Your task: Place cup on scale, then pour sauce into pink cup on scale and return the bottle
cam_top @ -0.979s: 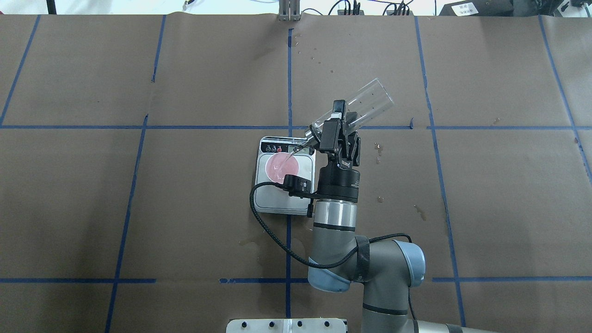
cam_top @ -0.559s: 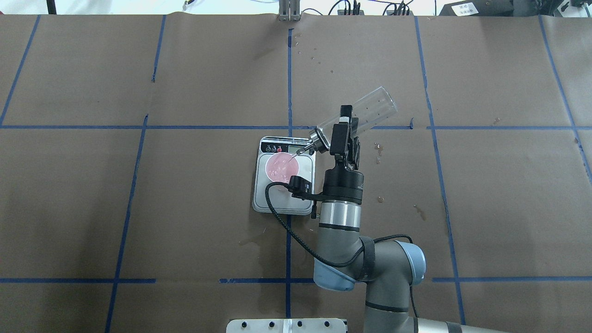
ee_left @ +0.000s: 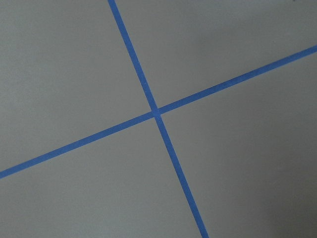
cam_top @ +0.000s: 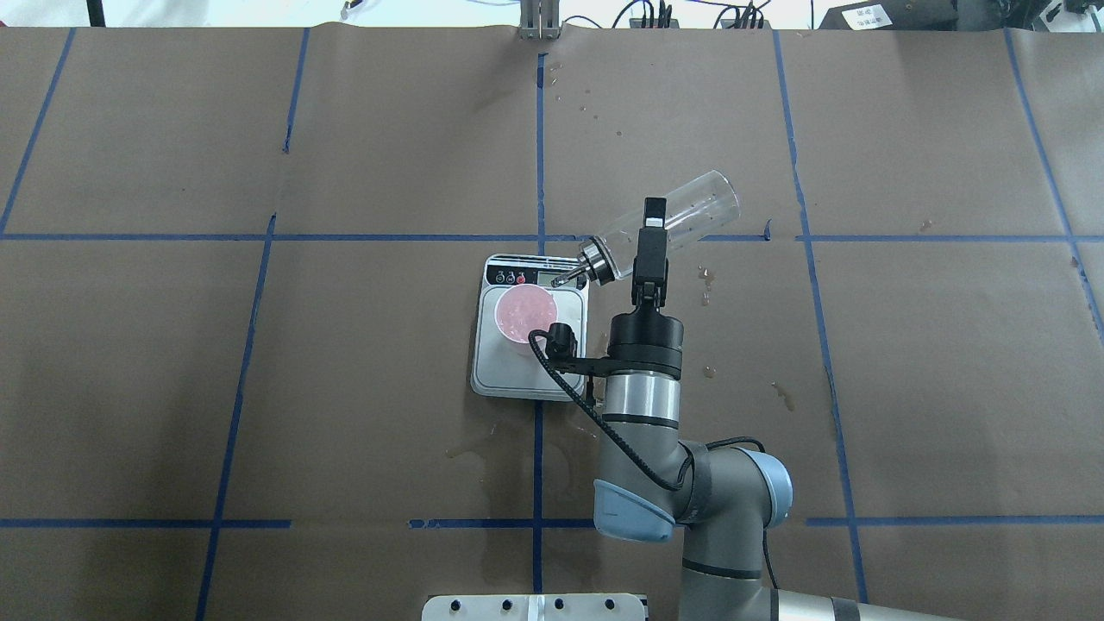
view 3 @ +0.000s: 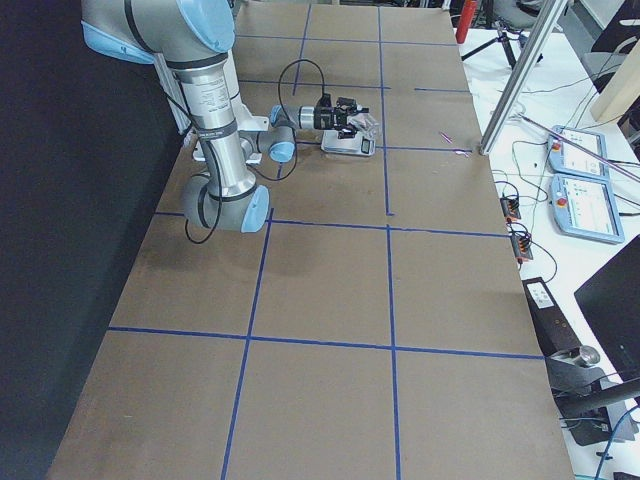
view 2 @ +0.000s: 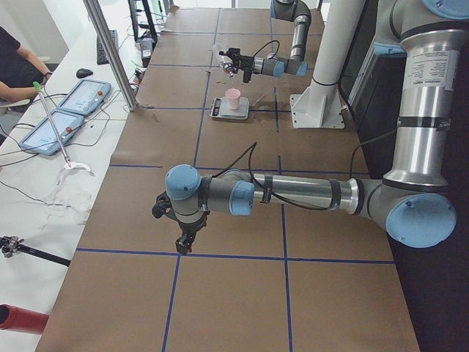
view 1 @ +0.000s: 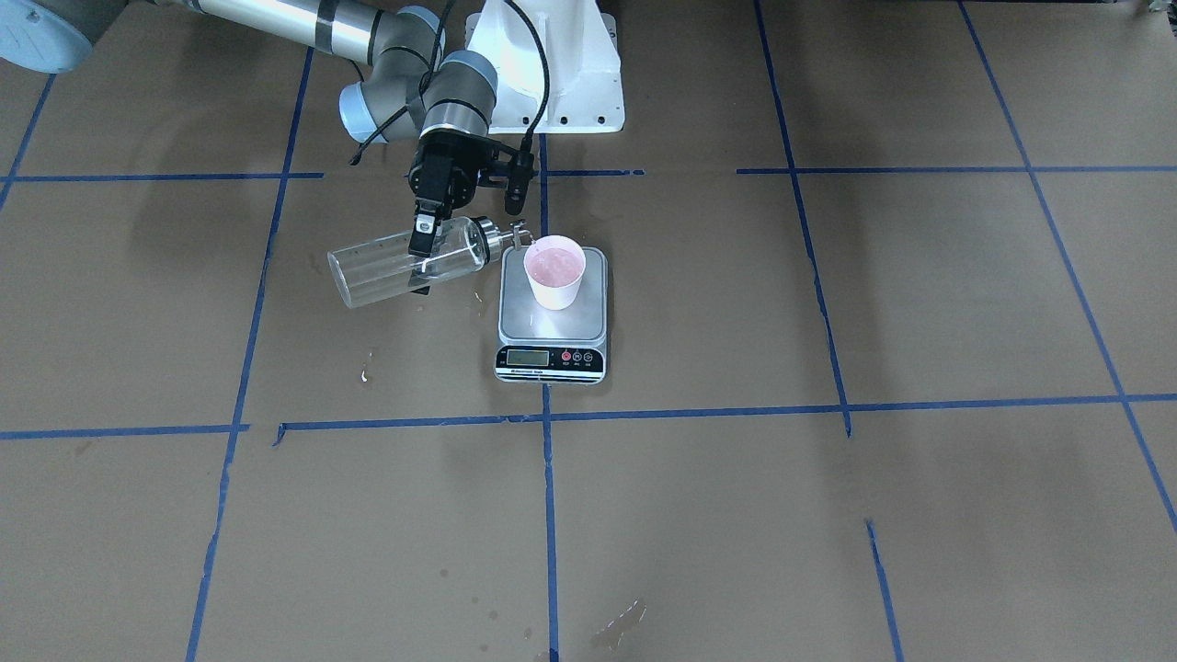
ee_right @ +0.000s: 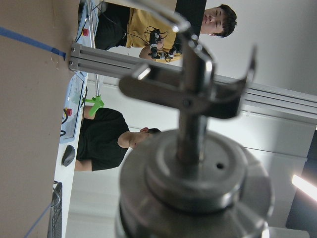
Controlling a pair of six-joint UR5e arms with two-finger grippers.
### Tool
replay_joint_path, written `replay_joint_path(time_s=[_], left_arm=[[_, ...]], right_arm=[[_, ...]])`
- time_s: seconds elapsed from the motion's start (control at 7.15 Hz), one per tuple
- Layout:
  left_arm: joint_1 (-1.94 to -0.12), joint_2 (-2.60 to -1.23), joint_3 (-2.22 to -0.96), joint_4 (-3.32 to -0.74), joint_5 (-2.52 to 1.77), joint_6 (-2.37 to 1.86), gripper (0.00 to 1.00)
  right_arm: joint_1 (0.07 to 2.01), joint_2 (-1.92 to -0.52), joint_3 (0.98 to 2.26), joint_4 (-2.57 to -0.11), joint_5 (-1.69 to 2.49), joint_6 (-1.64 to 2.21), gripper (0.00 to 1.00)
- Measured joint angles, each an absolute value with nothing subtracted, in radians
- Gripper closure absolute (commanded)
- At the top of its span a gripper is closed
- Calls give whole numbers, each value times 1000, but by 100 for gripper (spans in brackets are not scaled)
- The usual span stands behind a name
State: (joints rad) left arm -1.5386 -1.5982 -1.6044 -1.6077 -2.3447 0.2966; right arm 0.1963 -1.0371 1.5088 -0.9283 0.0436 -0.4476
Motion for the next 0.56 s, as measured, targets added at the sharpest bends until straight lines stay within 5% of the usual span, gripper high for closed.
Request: replay_joint_path(time_s=[0.56], left_arm=[[-1539,-1608,-1605,-1608,-2344,296,0]], right_arm=[[201,-1039,1510,-780,127,-322,100]])
